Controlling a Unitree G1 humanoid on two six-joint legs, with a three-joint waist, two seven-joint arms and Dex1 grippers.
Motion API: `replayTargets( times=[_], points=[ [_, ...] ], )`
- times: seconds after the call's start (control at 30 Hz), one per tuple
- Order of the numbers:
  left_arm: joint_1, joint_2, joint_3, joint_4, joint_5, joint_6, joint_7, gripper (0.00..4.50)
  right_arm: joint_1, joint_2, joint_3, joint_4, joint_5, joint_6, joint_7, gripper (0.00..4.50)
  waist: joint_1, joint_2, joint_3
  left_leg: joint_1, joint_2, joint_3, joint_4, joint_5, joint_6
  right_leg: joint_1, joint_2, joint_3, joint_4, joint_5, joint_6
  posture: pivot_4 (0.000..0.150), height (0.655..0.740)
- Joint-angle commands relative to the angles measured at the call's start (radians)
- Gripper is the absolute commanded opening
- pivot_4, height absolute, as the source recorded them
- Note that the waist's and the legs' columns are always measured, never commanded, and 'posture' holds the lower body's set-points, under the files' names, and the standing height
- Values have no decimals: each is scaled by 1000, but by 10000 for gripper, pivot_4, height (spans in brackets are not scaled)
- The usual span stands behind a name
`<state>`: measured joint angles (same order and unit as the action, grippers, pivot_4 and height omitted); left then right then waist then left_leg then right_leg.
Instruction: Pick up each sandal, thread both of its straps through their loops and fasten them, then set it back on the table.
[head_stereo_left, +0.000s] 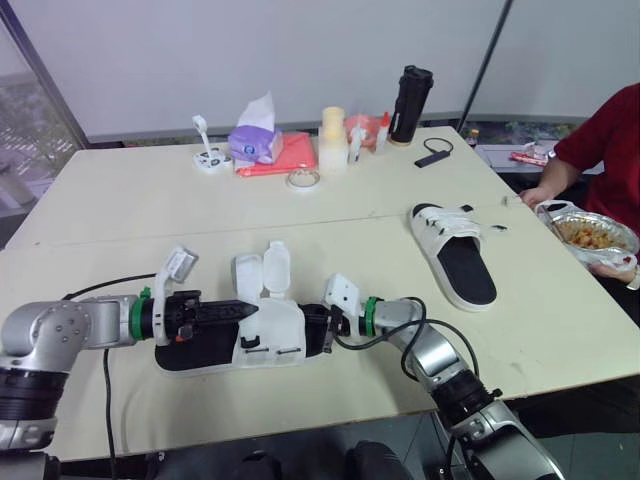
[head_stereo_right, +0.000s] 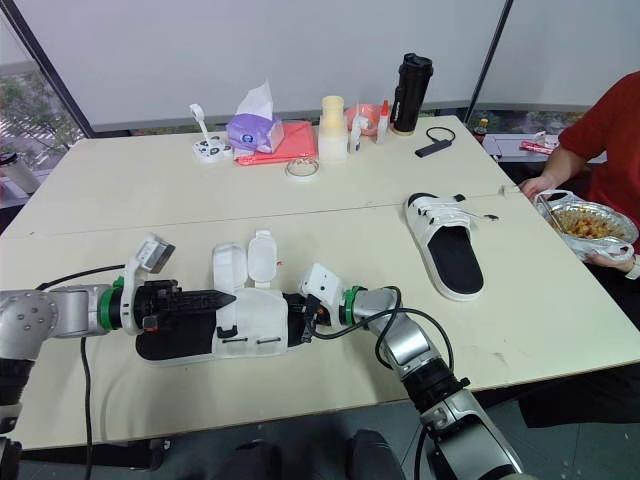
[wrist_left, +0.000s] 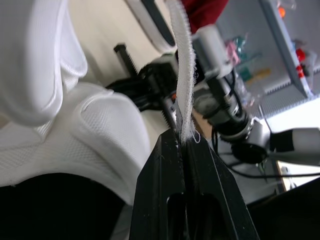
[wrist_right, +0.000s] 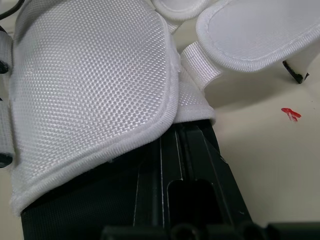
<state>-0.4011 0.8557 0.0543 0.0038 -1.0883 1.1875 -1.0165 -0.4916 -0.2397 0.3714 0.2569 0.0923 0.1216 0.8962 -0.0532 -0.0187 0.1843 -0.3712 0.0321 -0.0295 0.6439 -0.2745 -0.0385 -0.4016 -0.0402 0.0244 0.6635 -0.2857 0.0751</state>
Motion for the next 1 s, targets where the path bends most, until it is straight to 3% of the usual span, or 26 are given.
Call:
replayTargets(
  times=[0.03,0.43,0.83,1.0],
  points=[
    [-20,-16,-18,3,53,-30,-44,578,36,-1,32,39,-51,46,-26,0,-2,0,0,0,0,0,0,0,0,0,0,0,0,0,0,1500,7400],
    [67,49,-113,-93,247,-164,-170,578,38,-7,25,33,-51,49,-33,0,-3,0,0,-1,0,-1,-2,0,0,-2,-2,1,0,0,-1,1500,7400],
    [85,52,35,-267,137,-110,-140,578,23,4,23,64,-49,42,-34,0,-6,0,0,-1,0,-1,-3,0,0,-3,-2,1,0,-1,-1,1500,7400],
    [117,91,11,-311,206,-169,-151,578,23,7,19,68,-47,42,-36,0,-9,0,0,-1,0,-1,-3,0,0,-3,-1,1,0,-1,-1,1500,7400]
  ],
)
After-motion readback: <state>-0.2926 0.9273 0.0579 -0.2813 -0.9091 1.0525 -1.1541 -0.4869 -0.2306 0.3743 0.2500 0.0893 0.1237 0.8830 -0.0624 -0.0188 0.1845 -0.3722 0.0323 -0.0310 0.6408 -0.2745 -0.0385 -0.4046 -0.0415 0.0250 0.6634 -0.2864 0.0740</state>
